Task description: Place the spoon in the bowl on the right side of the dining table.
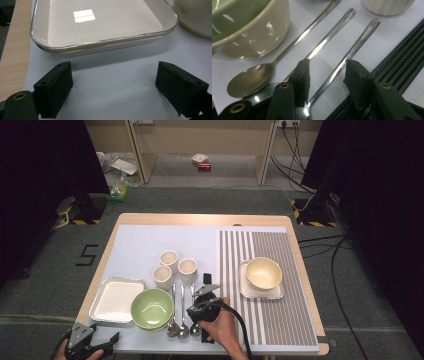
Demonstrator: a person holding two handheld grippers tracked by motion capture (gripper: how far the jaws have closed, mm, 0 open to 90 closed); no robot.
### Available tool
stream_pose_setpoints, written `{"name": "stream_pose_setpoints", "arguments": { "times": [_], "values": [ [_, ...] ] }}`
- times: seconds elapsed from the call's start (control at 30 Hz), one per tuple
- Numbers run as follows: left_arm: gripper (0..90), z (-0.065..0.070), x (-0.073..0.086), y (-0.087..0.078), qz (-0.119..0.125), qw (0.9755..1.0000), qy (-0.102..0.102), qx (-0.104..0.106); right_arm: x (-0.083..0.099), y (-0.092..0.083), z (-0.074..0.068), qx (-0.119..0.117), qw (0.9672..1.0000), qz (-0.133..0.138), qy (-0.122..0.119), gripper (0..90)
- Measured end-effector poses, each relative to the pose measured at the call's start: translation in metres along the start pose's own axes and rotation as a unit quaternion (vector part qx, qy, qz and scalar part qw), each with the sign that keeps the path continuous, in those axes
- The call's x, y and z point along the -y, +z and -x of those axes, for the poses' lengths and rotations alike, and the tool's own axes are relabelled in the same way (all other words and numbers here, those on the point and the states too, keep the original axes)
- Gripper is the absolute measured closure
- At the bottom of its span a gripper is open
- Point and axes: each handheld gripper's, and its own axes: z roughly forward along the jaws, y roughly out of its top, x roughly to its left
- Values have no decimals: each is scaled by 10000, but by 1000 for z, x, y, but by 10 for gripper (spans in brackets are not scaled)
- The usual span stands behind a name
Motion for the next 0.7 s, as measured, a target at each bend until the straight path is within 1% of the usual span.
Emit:
{"name": "stream_pose_setpoints", "arguments": {
  "times": [0.07, 0.1, 0.2, 0.33, 0.37, 0.47, 0.53, 0.7],
  "values": [
    [130, 0, 0, 0, 3, 10000, -2, -2, 0, 1, 0, 58, 10000, -32, -22, 585],
    [131, 0, 0, 0, -3, 10000, -13, 37, 0, 1, 0, 66, 10000, -35, -29, 589],
    [130, 0, 0, 0, 24, 10000, -16, 26, 0, 4, 0, 31, 9999, -126, -23, 609],
    [130, 0, 1, 0, 32, 10000, -15, 8, 0, 6, -4, 95, 9998, -171, -101, 653],
    [130, 0, 0, 0, 25, 10000, -15, 24, 0, 6, -5, 34, 9998, -156, -94, 660],
    [130, 0, 1, 0, 34, 10000, -16, 6, 0, 7, -10, 159, 9993, -211, -282, 666],
    [130, 0, 1, 0, 33, 10000, -13, 10, 0, 7, -11, 212, 9990, -246, -314, 673],
    [130, 0, 1, 0, 69, 10000, -14, 13, 0, 7, -13, 353, 9984, -244, -371, 728]
  ]
}}
